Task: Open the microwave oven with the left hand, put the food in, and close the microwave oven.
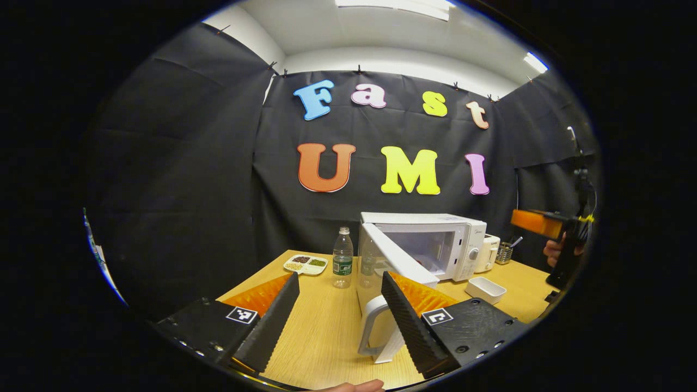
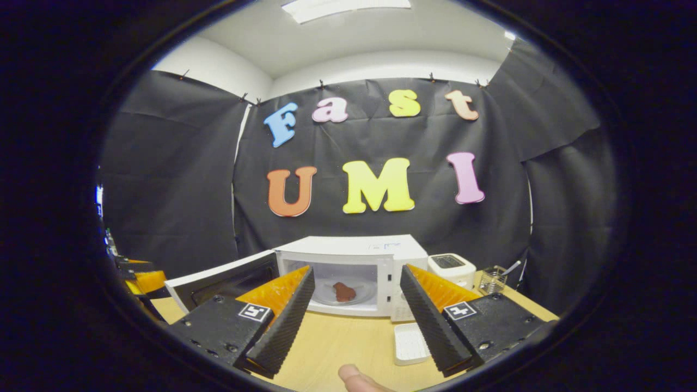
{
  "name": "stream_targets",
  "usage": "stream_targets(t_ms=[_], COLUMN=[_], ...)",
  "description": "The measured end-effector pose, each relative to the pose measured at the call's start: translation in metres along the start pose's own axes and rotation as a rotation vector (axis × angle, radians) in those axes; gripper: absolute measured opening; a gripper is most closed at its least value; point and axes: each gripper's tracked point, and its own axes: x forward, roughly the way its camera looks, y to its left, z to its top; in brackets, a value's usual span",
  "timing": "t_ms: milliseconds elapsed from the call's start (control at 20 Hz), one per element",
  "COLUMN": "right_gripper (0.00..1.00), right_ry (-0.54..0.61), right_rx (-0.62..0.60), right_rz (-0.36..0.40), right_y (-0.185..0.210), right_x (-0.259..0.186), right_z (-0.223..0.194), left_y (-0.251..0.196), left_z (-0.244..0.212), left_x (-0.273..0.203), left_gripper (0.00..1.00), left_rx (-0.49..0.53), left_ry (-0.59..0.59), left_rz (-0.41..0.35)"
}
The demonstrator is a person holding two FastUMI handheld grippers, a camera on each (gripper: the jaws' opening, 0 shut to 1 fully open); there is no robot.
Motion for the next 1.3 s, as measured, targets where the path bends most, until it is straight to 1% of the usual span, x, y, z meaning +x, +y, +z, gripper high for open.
stream_targets(t_ms=[50, 100, 250, 300, 350, 400, 450, 500, 550, 600, 650, 700, 750, 850, 900, 1000, 1050, 1100, 1200, 1300], right_gripper=[1.0, 1.0, 1.0, 1.0, 1.0, 0.9, 1.0, 1.0, 1.0, 1.0, 1.0, 0.9, 1.0, 1.0, 0.91, 0.9, 1.0, 0.91, 0.95, 0.95], right_ry=[-0.004, -0.01, -0.015, -0.013, -0.016, -0.014, -0.009, 0.004, 0.008, 0.004, -0.004, -0.013, -0.018, -0.024, -0.029, -0.04, -0.033, -0.026, -0.019, -0.013], right_rx=[-0.002, -0.007, -0.031, -0.039, -0.043, -0.043, -0.049, -0.065, -0.083, -0.095, -0.101, -0.106, -0.11, -0.118, -0.122, -0.137, -0.145, -0.154, -0.158, -0.163], right_rz=[-0.026, -0.042, -0.074, -0.07, -0.057, -0.044, -0.032, -0.025, -0.032, -0.041, -0.043, -0.039, -0.034, -0.028, -0.027, -0.029, -0.036, -0.04, -0.038, -0.035], right_y=[-0.01, -0.015, -0.033, -0.035, -0.034, -0.034, -0.035, -0.037, -0.042, -0.047, -0.049, -0.048, -0.047, -0.046, -0.046, -0.047, -0.048, -0.049, -0.047, -0.047], right_x=[-0.015, -0.027, -0.059, -0.068, -0.077, -0.083, -0.09, -0.094, -0.099, -0.104, -0.109, -0.112, -0.116, -0.121, -0.122, -0.121, -0.12, -0.12, -0.119, -0.119], right_z=[0.008, 0.015, 0.025, 0.025, 0.026, 0.026, 0.024, 0.02, 0.02, 0.023, 0.025, 0.028, 0.03, 0.031, 0.033, 0.034, 0.032, 0.027, 0.025, 0.023], left_y=[0.003, 0.006, 0.026, 0.023, 0.018, 0.018, 0.02, 0.023, 0.025, 0.033, 0.033, 0.03, 0.028, 0.024, 0.023, 0.015, 0.009, 0.005, -0.006, -0.012], left_z=[-0.004, -0.007, -0.016, -0.018, -0.022, -0.03, -0.041, -0.05, -0.055, -0.051, -0.045, -0.047, -0.051, -0.064, -0.065, -0.067, -0.071, -0.073, -0.075, -0.076], left_x=[-0.001, -0.004, -0.012, -0.013, -0.015, -0.013, -0.011, -0.007, -0.005, -0.008, -0.008, -0.006, -0.003, 0.001, 0.004, 0.01, 0.014, 0.017, 0.021, 0.023], left_gripper=[0.94, 0.94, 0.94, 0.93, 0.81, 0.62, 0.43, 0.52, 0.26, 0.12, 0.0, 0.0, 0.0, 0.0, 0.0, 0.0, 0.0, 0.0, 0.0, 0.0], left_rx=[0.002, 0.003, -0.008, -0.024, -0.031, -0.037, -0.048, -0.05, -0.051, -0.052, -0.058, -0.072, -0.082, -0.089, -0.086, -0.081, -0.078, -0.074, -0.073, -0.062], left_ry=[0.003, 0.003, -0.002, -0.005, -0.003, 0.01, 0.042, 0.064, 0.077, 0.06, 0.028, 0.02, 0.031, 0.07, 0.073, 0.085, 0.093, 0.099, 0.101, 0.096], left_rz=[0.008, 0.018, 0.088, 0.077, 0.051, 0.043, 0.045, 0.04, 0.048, 0.071, 0.069, 0.051, 0.052, 0.043, 0.039, 0.016, 0.002, -0.007, -0.032, -0.032])
